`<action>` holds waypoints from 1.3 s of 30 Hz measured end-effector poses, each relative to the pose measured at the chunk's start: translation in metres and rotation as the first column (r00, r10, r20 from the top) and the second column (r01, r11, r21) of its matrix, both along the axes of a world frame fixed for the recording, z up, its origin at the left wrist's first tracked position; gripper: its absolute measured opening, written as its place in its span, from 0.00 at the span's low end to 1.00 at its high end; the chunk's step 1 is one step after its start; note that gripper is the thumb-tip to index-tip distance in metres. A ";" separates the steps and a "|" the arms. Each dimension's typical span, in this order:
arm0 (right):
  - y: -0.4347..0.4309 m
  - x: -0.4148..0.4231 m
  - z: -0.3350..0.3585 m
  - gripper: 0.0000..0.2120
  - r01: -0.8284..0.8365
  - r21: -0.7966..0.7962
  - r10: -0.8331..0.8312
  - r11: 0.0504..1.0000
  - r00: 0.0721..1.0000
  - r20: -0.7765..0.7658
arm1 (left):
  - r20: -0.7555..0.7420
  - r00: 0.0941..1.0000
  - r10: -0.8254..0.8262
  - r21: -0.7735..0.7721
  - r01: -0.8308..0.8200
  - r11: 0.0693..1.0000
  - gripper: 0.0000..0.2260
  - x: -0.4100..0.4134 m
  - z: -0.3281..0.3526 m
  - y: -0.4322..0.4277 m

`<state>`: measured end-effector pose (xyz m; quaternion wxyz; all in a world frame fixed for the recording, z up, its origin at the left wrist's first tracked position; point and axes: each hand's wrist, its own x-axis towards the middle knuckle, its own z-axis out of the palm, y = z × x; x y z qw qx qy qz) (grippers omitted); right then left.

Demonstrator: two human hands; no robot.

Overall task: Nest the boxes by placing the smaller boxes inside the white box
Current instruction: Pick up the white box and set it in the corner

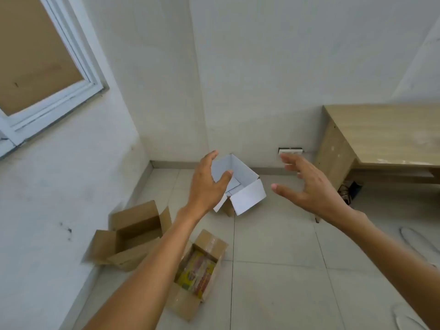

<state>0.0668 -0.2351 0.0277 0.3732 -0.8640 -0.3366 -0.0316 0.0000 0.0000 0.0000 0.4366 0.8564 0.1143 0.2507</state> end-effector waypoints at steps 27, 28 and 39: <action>0.053 0.287 -0.196 0.33 0.049 -0.124 -0.107 0.991 0.845 -0.525 | -0.372 0.924 0.089 -0.076 -0.126 0.989 0.25 0.260 -0.198 0.055; 0.059 0.298 -0.207 0.33 0.052 -0.131 -0.115 0.990 0.834 -0.540 | -0.386 0.918 0.092 -0.081 -0.133 0.988 0.25 0.271 -0.207 0.061; 0.140 0.409 -0.344 0.34 0.087 -0.226 -0.219 0.970 0.715 -0.663 | -0.538 0.840 0.076 -0.136 -0.175 0.975 0.25 0.383 -0.339 0.149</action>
